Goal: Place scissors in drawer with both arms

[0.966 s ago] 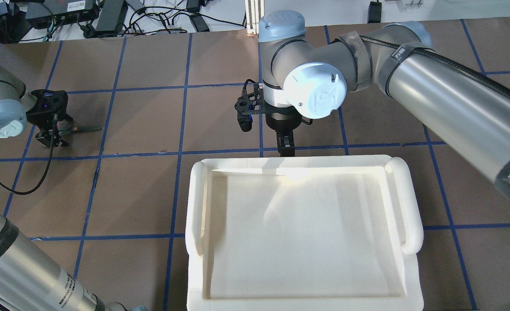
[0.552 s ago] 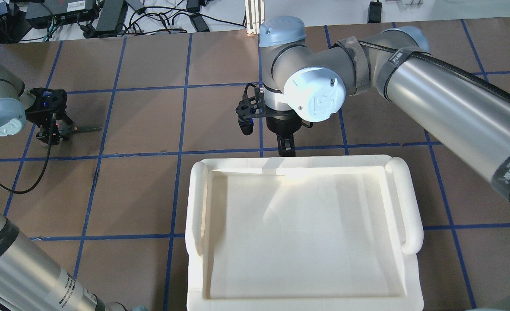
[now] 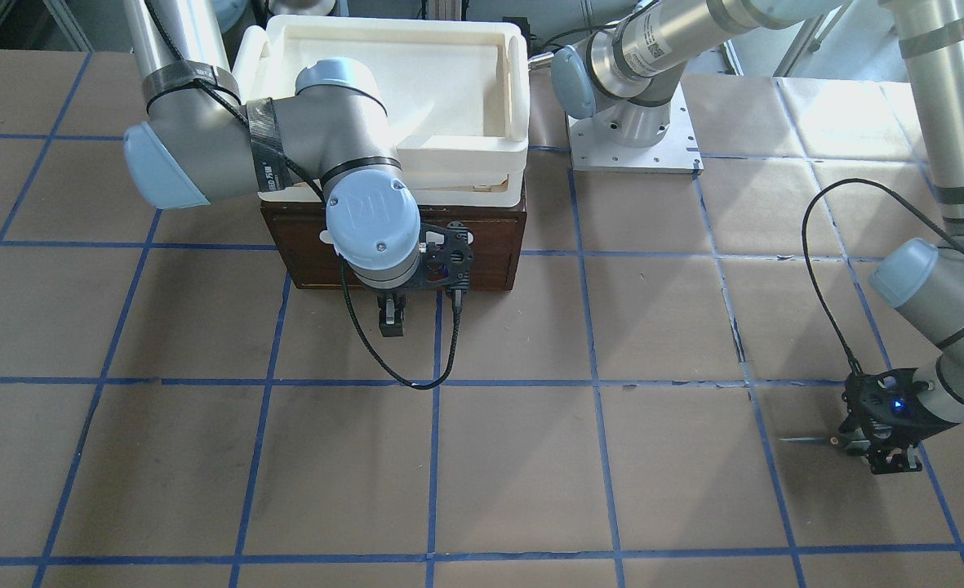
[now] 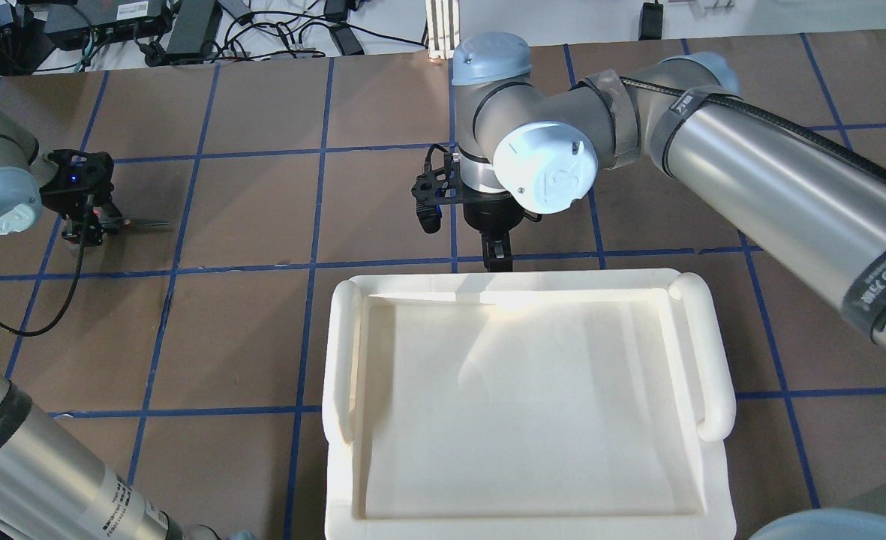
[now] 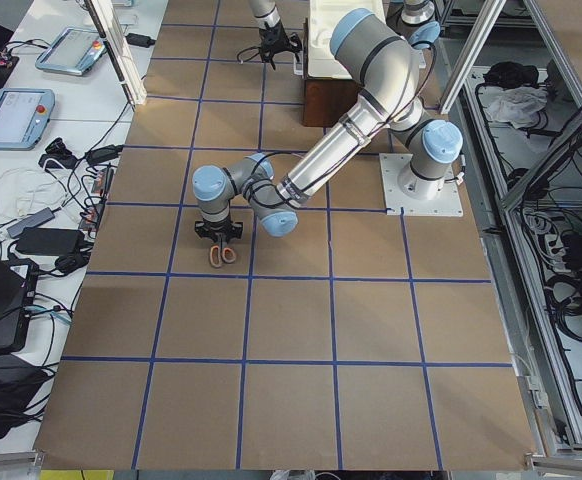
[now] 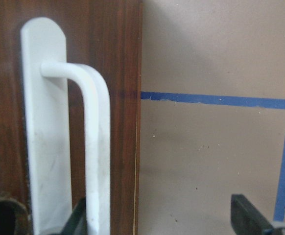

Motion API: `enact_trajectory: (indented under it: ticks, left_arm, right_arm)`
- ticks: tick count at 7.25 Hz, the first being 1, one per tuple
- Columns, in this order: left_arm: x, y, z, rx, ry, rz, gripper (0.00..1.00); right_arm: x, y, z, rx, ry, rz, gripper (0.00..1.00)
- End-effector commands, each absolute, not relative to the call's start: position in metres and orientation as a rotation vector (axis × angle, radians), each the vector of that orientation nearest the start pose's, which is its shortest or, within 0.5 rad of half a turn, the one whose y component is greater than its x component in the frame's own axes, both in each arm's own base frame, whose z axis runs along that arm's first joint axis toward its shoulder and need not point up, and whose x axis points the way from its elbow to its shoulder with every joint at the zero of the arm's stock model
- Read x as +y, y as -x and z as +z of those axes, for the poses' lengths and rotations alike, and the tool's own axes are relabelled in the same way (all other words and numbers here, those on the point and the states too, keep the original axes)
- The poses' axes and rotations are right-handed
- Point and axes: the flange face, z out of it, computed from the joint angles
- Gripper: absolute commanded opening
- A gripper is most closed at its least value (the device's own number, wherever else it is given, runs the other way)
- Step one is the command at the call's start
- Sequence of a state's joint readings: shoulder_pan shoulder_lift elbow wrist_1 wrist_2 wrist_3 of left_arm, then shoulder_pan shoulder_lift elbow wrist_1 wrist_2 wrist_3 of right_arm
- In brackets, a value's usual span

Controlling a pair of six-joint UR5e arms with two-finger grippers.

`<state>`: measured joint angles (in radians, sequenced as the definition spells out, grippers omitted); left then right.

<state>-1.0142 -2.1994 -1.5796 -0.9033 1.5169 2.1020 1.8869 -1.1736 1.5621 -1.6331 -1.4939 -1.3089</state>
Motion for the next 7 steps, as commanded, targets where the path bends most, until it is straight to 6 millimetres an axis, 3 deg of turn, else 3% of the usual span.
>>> enact_trajectory:
  ticks: [1, 3, 5, 7]
  left_arm:
    - [-0.643, -0.225, 0.195, 2.197, -2.190, -0.110, 0.00]
    - [-0.642, -0.213, 0.226, 2.173, -2.186, -0.133, 0.00]
    - [-0.638, -0.162, 0.275, 2.149, -2.270, -0.119, 0.00]
    - [-0.620, -0.131, 0.319, 2.234, -2.261, -0.100, 0.00]
  right_arm:
    - [-0.520, -0.318, 0.282, 2.008, 2.100, 0.348, 1.00]
    - [-0.523, -0.318, 0.284, 1.998, 2.119, 0.333, 1.00]
    - [-0.527, -0.318, 0.285, 2.003, 2.130, 0.302, 1.00]
    - [-0.534, -0.315, 0.285, 2.020, 2.134, 0.267, 1.00]
